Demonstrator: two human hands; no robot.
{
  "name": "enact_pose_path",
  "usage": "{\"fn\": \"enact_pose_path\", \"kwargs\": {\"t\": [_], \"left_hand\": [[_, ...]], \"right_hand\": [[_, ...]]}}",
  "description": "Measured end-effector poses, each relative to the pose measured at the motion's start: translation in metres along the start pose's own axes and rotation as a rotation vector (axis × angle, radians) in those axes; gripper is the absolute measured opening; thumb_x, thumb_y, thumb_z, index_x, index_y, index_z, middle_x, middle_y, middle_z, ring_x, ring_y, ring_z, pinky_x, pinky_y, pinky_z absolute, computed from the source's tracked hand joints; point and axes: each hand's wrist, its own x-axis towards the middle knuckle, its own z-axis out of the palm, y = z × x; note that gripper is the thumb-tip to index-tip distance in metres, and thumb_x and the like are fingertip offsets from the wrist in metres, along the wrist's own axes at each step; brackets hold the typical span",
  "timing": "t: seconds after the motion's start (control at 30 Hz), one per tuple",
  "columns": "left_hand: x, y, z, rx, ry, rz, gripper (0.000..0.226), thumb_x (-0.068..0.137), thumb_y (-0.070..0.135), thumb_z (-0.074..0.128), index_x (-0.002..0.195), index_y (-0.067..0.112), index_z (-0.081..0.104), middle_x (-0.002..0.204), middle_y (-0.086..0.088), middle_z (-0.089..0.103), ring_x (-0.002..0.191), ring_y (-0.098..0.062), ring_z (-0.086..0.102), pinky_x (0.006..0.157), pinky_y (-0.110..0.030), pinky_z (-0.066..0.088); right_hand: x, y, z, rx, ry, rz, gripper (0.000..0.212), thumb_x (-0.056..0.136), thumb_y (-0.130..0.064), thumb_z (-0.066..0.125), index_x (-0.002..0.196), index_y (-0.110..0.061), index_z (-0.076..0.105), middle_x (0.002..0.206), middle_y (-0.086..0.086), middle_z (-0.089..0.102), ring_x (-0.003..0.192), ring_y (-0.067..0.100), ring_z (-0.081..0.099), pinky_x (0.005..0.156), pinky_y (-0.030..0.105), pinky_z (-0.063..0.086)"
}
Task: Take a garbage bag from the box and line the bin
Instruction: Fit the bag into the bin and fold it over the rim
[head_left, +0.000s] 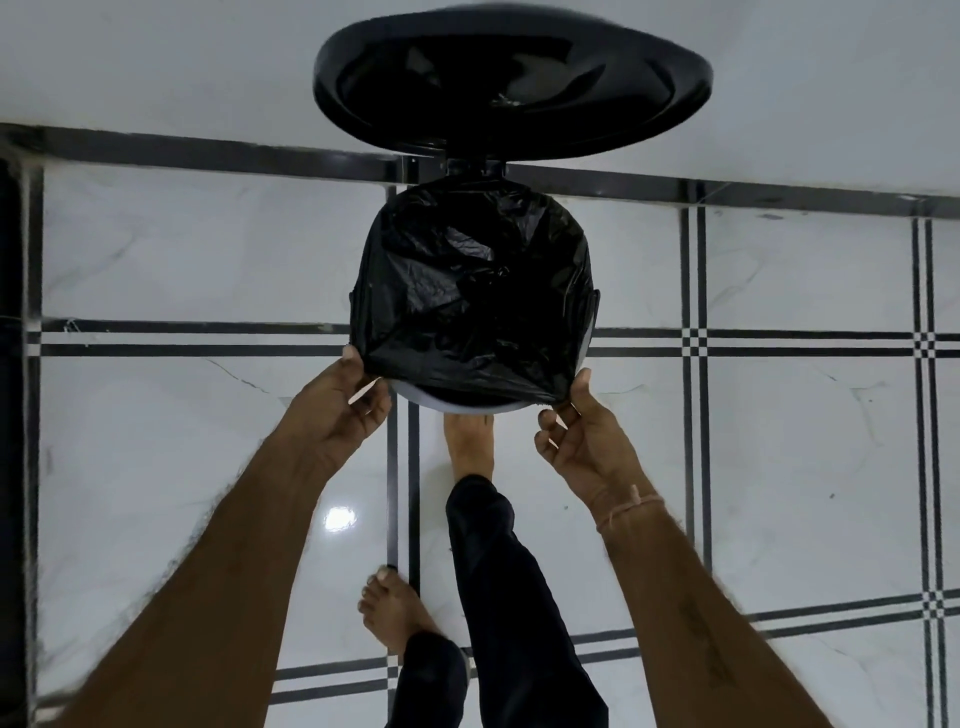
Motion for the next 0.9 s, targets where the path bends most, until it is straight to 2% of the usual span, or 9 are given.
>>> {"fn": "enact_pose_path", "kwargs": {"t": [0.13, 0.23, 0.37, 0.47, 0.57, 0.6, 0.67, 0.73, 0.9], "left_hand": [[-0.001, -0.008, 0.000, -0.070, -0.057, -0.004, 0.027, 0.099, 0.032, 0.058, 0.110, 0.009, 0.068, 0.105, -0.005, 0.071, 0.097, -0.017, 0.065, 0.071, -0.029, 0.063], [0.000, -0.014, -0.004, -0.069, -0.134, 0.031, 0.023, 0.103, 0.023, 0.052, 0.111, 0.009, 0.067, 0.104, -0.003, 0.074, 0.102, -0.014, 0.066, 0.084, -0.029, 0.061], [0.005, -0.019, -0.005, -0.104, -0.125, 0.017, 0.020, 0.103, 0.019, 0.053, 0.108, 0.008, 0.068, 0.099, -0.001, 0.078, 0.099, -0.012, 0.068, 0.079, -0.026, 0.062], [0.006, -0.022, -0.005, -0.115, -0.121, 0.037, 0.021, 0.103, 0.020, 0.052, 0.109, 0.005, 0.066, 0.094, -0.002, 0.079, 0.085, -0.010, 0.073, 0.077, -0.026, 0.062], [0.009, -0.024, -0.007, -0.118, -0.117, 0.055, 0.023, 0.103, 0.021, 0.053, 0.114, 0.004, 0.065, 0.096, -0.003, 0.077, 0.081, -0.009, 0.072, 0.076, -0.026, 0.061], [0.010, -0.025, -0.007, -0.114, -0.115, 0.057, 0.024, 0.103, 0.021, 0.054, 0.117, 0.005, 0.064, 0.100, -0.004, 0.075, 0.084, -0.010, 0.071, 0.076, -0.026, 0.061], [0.011, -0.026, -0.006, -0.101, -0.116, 0.061, 0.026, 0.103, 0.022, 0.054, 0.121, 0.006, 0.062, 0.104, -0.004, 0.073, 0.089, -0.012, 0.069, 0.076, -0.026, 0.061], [0.012, -0.027, -0.005, -0.097, -0.110, 0.059, 0.026, 0.102, 0.023, 0.056, 0.121, 0.007, 0.062, 0.102, -0.004, 0.072, 0.084, -0.011, 0.070, 0.074, -0.026, 0.060], [0.019, -0.028, -0.002, -0.060, -0.004, 0.006, 0.015, 0.102, 0.024, 0.057, 0.111, 0.015, 0.065, 0.101, -0.003, 0.070, 0.077, -0.014, 0.058, 0.063, -0.025, 0.058]], "right_hand": [[-0.001, 0.005, -0.001, -0.016, -0.021, -0.017, 0.034, 0.095, -0.051, 0.059, 0.101, -0.022, 0.074, 0.099, -0.004, 0.075, 0.086, 0.015, 0.070, 0.064, 0.026, 0.050], [-0.001, 0.007, -0.003, -0.003, -0.032, -0.016, 0.036, 0.098, -0.053, 0.055, 0.103, -0.023, 0.075, 0.113, -0.001, 0.075, 0.106, 0.021, 0.069, 0.074, 0.031, 0.051], [0.002, 0.018, 0.004, 0.136, -0.013, -0.039, 0.041, 0.098, -0.054, 0.055, 0.102, -0.019, 0.075, 0.106, 0.003, 0.073, 0.096, 0.023, 0.064, 0.088, 0.038, 0.054], [0.007, 0.028, 0.003, 0.273, -0.037, -0.085, 0.040, 0.098, -0.054, 0.055, 0.092, -0.021, 0.078, 0.101, 0.004, 0.072, 0.097, 0.025, 0.063, 0.108, 0.052, 0.048], [0.009, 0.038, 0.002, 0.296, -0.067, -0.078, 0.047, 0.099, -0.055, 0.052, 0.097, -0.016, 0.078, 0.105, 0.007, 0.073, 0.102, 0.027, 0.066, 0.112, 0.055, 0.043], [0.009, 0.041, 0.002, 0.279, -0.066, -0.073, 0.051, 0.100, -0.056, 0.048, 0.097, -0.015, 0.078, 0.103, 0.007, 0.074, 0.099, 0.026, 0.068, 0.109, 0.052, 0.046], [0.005, 0.048, 0.009, 0.262, -0.075, -0.040, 0.058, 0.102, -0.058, 0.043, 0.096, -0.012, 0.078, 0.097, 0.008, 0.075, 0.090, 0.024, 0.067, 0.092, 0.042, 0.054], [0.003, 0.058, 0.017, 0.250, -0.054, -0.006, 0.060, 0.100, -0.062, 0.044, 0.101, -0.011, 0.075, 0.097, 0.007, 0.074, 0.087, 0.022, 0.068, 0.077, 0.035, 0.055], [0.014, 0.084, 0.035, 0.178, 0.013, 0.044, 0.067, 0.091, -0.070, 0.052, 0.124, -0.011, 0.054, 0.099, 0.008, 0.062, 0.070, 0.018, 0.059, 0.054, 0.026, 0.042]]}}
